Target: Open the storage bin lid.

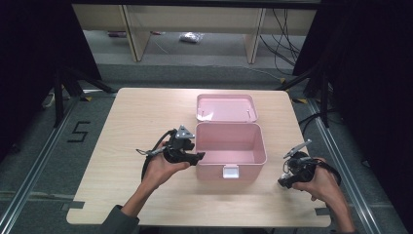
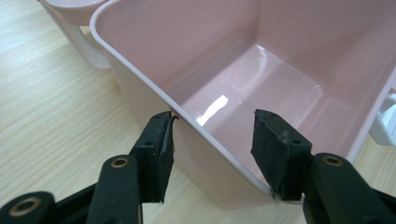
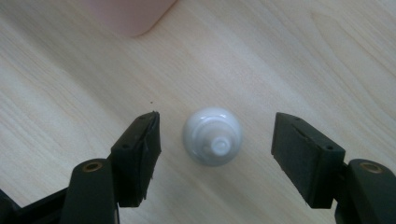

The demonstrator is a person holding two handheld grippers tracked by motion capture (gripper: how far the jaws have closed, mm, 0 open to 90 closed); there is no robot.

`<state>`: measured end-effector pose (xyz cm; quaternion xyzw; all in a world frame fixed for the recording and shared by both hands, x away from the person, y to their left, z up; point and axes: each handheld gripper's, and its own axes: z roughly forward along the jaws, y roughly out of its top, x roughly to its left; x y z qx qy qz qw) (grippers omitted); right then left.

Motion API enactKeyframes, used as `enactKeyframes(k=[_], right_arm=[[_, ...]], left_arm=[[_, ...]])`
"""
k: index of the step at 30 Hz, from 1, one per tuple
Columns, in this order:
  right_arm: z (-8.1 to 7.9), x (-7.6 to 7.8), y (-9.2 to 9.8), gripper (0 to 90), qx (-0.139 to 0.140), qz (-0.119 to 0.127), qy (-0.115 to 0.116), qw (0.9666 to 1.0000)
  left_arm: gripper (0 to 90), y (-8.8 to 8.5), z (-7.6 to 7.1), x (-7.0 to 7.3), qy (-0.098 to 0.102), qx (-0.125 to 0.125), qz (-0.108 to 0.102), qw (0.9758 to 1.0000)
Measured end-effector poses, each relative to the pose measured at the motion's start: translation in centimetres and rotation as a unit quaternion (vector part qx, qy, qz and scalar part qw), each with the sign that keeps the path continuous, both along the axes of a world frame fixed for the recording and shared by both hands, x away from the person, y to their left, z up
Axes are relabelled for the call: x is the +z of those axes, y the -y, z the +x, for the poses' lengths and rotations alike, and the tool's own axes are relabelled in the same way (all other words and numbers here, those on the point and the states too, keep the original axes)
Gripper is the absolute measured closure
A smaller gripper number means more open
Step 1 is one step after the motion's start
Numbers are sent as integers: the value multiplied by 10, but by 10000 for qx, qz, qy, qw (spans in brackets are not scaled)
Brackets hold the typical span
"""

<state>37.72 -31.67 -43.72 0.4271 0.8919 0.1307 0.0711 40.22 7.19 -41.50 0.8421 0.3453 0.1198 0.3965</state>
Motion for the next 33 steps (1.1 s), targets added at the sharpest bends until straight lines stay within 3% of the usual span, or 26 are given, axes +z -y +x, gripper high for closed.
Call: enactKeyframes(k=[6,9,10,11,13,14,15,17,19,21,22,26,33], right_arm=[[1,-6,-1,359,-126,10,-184,9998],[5,-8,1,376,127,-37,-58,9999],[5,-9,0,384,86,-67,-51,9999],[3,-8,-3,392,-104,-70,-218,9997],[7,-10,-2,395,168,-121,-39,9998],[6,-10,-3,397,58,-132,-130,9998],[8,-11,-2,399,228,-128,-33,9997],[8,-10,-4,408,146,-144,-121,9997],[10,-11,-4,418,242,-153,-63,9996],[8,-10,-7,425,110,-171,-202,9996],[11,-10,-5,431,297,-171,-96,9994],[11,-10,-8,464,246,-183,-238,9992],[14,-10,-9,512,319,-273,-287,9987]], left_arm=[[482,0,0,0,4,12,10,10000],[483,0,0,0,7,6,3,10000],[483,0,0,0,8,10,4,10000],[483,0,0,0,11,6,10,10000],[483,0,0,0,15,0,16,10000],[483,0,0,0,9,10,9,10000],[483,0,0,0,15,0,15,10000],[483,0,0,0,15,4,11,10000],[483,0,0,0,15,6,9,10000],[483,0,-1,0,17,5,11,10000],[483,0,-1,0,15,6,10,10000],[484,0,0,0,20,5,16,10000],[485,1,-1,0,33,8,28,10000]])
